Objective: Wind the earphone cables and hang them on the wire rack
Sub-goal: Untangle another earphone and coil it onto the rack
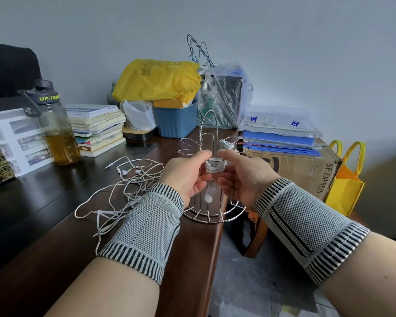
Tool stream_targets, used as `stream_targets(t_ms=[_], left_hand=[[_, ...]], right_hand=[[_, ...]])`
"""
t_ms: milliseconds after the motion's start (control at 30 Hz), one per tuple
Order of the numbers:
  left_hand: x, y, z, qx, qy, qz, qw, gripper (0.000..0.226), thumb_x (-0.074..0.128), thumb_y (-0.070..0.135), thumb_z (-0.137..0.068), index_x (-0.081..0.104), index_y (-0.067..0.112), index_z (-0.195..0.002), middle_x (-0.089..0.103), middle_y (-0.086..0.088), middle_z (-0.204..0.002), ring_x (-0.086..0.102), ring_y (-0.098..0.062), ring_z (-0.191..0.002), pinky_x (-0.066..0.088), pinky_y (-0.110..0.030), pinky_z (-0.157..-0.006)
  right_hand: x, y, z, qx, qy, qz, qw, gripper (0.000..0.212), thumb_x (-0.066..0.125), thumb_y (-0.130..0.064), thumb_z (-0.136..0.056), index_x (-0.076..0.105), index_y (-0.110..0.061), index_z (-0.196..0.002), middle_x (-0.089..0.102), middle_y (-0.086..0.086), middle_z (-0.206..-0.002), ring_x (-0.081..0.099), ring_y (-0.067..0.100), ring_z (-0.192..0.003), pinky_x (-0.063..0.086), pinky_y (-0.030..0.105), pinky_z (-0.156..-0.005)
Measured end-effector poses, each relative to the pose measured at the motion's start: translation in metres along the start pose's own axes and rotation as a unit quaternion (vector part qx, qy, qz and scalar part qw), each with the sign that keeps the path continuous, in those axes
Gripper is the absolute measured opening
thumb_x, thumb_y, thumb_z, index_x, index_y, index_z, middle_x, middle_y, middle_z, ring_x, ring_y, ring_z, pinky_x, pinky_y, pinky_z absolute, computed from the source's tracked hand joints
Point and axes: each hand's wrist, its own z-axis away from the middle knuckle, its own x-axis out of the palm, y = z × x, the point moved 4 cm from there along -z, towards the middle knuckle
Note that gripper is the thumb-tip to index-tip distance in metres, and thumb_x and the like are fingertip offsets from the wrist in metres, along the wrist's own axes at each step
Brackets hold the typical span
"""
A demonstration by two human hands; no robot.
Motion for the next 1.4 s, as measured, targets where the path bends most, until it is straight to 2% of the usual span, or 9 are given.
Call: stream_targets(t_ms=[200,400,567,667,767,867,1000,1167,1400], left_hand=[[-0.001,0.002,0.001,0.013,0.018,0.020,1.000,0.016,0.073,0.025,-0.085,0.066,0.011,-0.086,0.067,-0.003,-0.078,0.061,-0.009,-0.059,0.048,-0.020,-0.052],[-0.003,0.004,0.002,-0.009,-0.003,0.008,1.000,0.032,0.068,0.040,-0.087,0.067,0.012,-0.101,0.071,-0.002,-0.083,0.065,-0.008,-0.059,0.050,-0.021,-0.052],[-0.013,0.014,0.005,0.000,-0.035,-0.068,0.997,0.033,0.062,0.036,-0.092,0.065,0.006,-0.104,0.074,-0.011,-0.098,0.072,-0.015,-0.067,0.054,-0.025,-0.055],[-0.020,0.021,0.007,0.013,-0.042,-0.132,0.990,0.028,0.057,0.029,-0.095,0.064,0.002,-0.100,0.073,-0.012,-0.094,0.072,-0.015,-0.070,0.056,-0.027,-0.061],[-0.027,0.024,0.008,0.025,-0.032,-0.212,0.976,0.024,0.060,0.020,-0.093,0.066,0.000,-0.104,0.073,-0.010,-0.095,0.072,-0.013,-0.073,0.054,-0.025,-0.062],[-0.030,0.028,0.010,0.052,-0.026,-0.297,0.953,0.016,0.064,0.020,-0.089,0.070,0.006,-0.095,0.075,-0.002,-0.087,0.073,-0.007,-0.072,0.054,-0.022,-0.061],[-0.028,0.036,0.014,0.093,-0.030,-0.338,0.936,0.012,0.068,0.024,-0.087,0.072,0.012,-0.083,0.076,0.003,-0.076,0.072,-0.004,-0.071,0.053,-0.022,-0.062],[-0.019,0.035,0.018,0.114,-0.054,-0.309,0.943,0.006,0.070,0.018,-0.086,0.072,0.013,-0.084,0.076,0.001,-0.075,0.073,-0.007,-0.073,0.058,-0.026,-0.067],[-0.013,0.030,0.017,0.131,-0.037,-0.271,0.953,0.007,0.069,0.017,-0.087,0.072,0.012,-0.084,0.075,-0.001,-0.078,0.073,-0.005,-0.070,0.057,-0.022,-0.063]], right_hand=[[0.003,-0.003,0.001,-0.028,-0.001,-0.031,0.999,0.026,0.069,-0.026,-0.086,0.064,0.000,-0.085,0.065,0.007,-0.058,0.056,0.011,-0.044,0.048,0.022,-0.042],[-0.003,0.003,0.003,-0.027,0.004,-0.047,0.999,0.048,0.062,-0.044,-0.088,0.066,0.003,-0.082,0.065,0.011,-0.062,0.054,0.015,-0.048,0.047,0.024,-0.048],[-0.020,-0.004,0.007,-0.121,0.100,0.018,0.987,0.039,0.058,-0.035,-0.089,0.069,0.000,-0.074,0.056,0.001,-0.049,0.044,0.012,-0.043,0.038,0.024,-0.044],[-0.029,-0.021,0.012,-0.284,0.163,0.168,0.930,0.028,0.059,-0.026,-0.087,0.065,-0.009,-0.066,0.049,-0.011,-0.046,0.043,0.012,-0.048,0.038,0.028,-0.054],[-0.020,-0.036,0.024,-0.426,0.148,0.336,0.827,0.013,0.058,-0.025,-0.087,0.067,-0.018,-0.082,0.057,-0.017,-0.065,0.048,0.003,-0.061,0.042,0.025,-0.067],[-0.008,-0.038,0.031,-0.475,0.108,0.489,0.724,0.028,0.052,-0.032,-0.081,0.065,-0.020,-0.103,0.058,-0.013,-0.088,0.041,0.008,-0.083,0.032,0.025,-0.077],[0.001,-0.029,0.027,-0.507,0.100,0.544,0.661,0.026,0.062,-0.024,-0.081,0.064,-0.018,-0.106,0.067,-0.006,-0.093,0.037,0.016,-0.089,0.023,0.022,-0.074],[0.005,-0.032,0.023,-0.483,0.114,0.552,0.670,0.020,0.060,-0.024,-0.084,0.066,-0.021,-0.103,0.069,-0.007,-0.098,0.044,0.018,-0.096,0.026,0.021,-0.074],[0.005,-0.035,0.027,-0.480,0.079,0.527,0.697,0.014,0.064,-0.021,-0.085,0.069,-0.021,-0.099,0.067,-0.008,-0.097,0.039,0.010,-0.088,0.023,0.017,-0.074]])
